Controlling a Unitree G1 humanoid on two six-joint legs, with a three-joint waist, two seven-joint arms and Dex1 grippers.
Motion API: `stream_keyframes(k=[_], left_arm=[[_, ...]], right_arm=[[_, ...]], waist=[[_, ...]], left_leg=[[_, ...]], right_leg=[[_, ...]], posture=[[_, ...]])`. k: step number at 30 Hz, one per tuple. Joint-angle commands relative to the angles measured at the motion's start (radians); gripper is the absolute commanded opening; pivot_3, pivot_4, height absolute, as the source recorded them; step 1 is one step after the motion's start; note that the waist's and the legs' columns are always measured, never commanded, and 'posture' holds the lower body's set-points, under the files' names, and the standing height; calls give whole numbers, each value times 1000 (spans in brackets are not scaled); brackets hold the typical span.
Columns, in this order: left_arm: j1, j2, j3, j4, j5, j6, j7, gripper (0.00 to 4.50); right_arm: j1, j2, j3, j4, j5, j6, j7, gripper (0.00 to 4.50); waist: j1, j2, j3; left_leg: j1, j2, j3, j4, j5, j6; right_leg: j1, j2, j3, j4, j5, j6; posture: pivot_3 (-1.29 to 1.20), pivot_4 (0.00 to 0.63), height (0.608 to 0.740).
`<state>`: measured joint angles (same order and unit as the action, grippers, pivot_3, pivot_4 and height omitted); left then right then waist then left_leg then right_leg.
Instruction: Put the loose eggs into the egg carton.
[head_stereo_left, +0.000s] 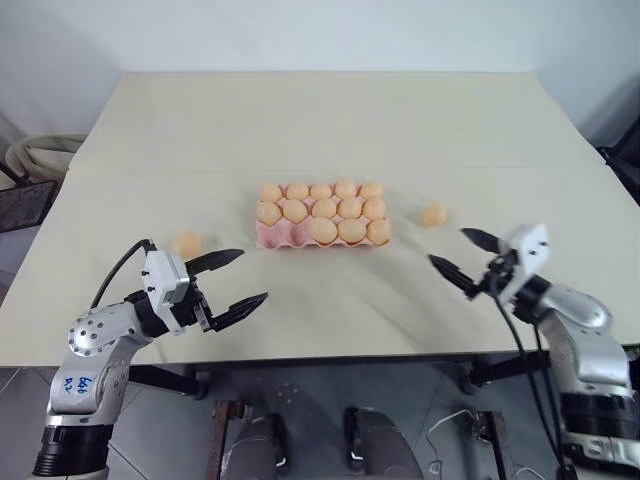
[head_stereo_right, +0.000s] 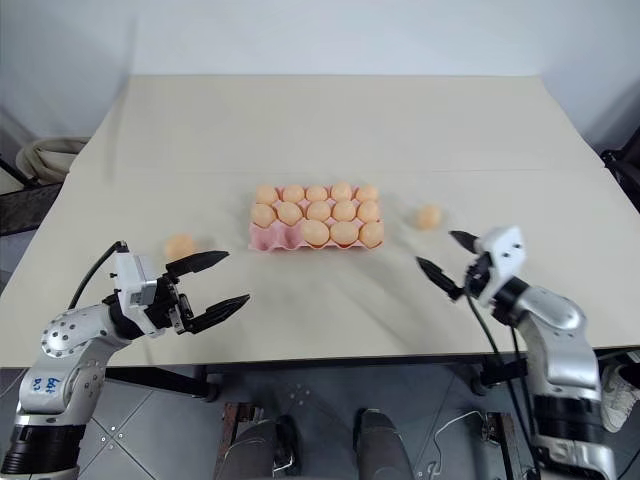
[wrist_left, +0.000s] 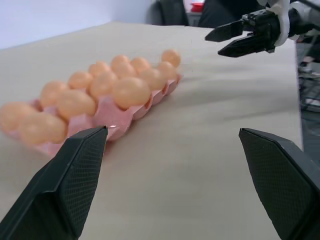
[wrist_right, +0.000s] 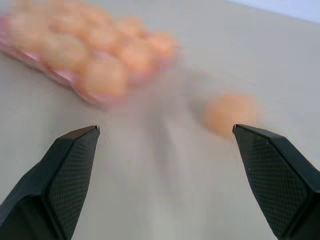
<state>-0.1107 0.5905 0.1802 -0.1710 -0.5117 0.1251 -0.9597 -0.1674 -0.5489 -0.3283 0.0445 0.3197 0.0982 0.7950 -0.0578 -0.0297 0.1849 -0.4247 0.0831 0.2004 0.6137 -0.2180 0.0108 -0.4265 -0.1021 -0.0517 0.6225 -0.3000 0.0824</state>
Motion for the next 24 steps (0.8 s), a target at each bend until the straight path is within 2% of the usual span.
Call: stream_keyframes(k=[1, 6, 11, 17, 21, 24], left_arm=[[-47, 0, 1, 33, -9, -17, -19, 4500], [-89, -9, 7, 76, 14, -58, -17, 4500], [-80, -7, 15, 77, 8, -57, -8, 4500], [-32, -4, 33, 32, -6, -35, 17, 4500], [5, -7, 50, 0, 3, -44, 47, 4500], [40, -8, 64, -34, -1, -45, 64, 4500]], right_arm=[[57, 12, -69, -20, 15, -78, -51, 4464], [121, 29, -83, -23, 39, -120, -63, 4464], [74, -1, -52, -8, 49, -78, -55, 4464], [-149, -31, 58, 105, 6, 56, -57, 4464], [-350, -44, 159, 306, -57, 159, -50, 4464], [-489, -15, 201, 468, -83, 129, -26, 4464]], waist=[[-3, 0, 0], [-5, 0, 0], [-8, 0, 0], [-27, 1, 0], [-29, 1, 0], [-29, 1, 1]], left_leg=[[1, 0, 0, 0, 0, 0], [3, 2, -2, 0, 2, -2], [3, 4, -1, 1, 2, -1], [3, 4, -1, 1, 2, 0], [3, 4, -1, 1, 3, 0], [2, 4, -1, 1, 3, 0]], right_leg=[[0, 1, 1, 0, 0, 0], [1, 2, 1, 3, 0, -1], [1, 2, 1, 4, 0, -1], [1, 1, 2, 5, 1, -1], [0, 2, 1, 5, 0, -2], [0, 1, 2, 5, 0, -2]], posture=[[0, 150, 740], [0, 150, 740], [0, 150, 740], [0, 150, 740], [0, 150, 740], [0, 150, 740]])
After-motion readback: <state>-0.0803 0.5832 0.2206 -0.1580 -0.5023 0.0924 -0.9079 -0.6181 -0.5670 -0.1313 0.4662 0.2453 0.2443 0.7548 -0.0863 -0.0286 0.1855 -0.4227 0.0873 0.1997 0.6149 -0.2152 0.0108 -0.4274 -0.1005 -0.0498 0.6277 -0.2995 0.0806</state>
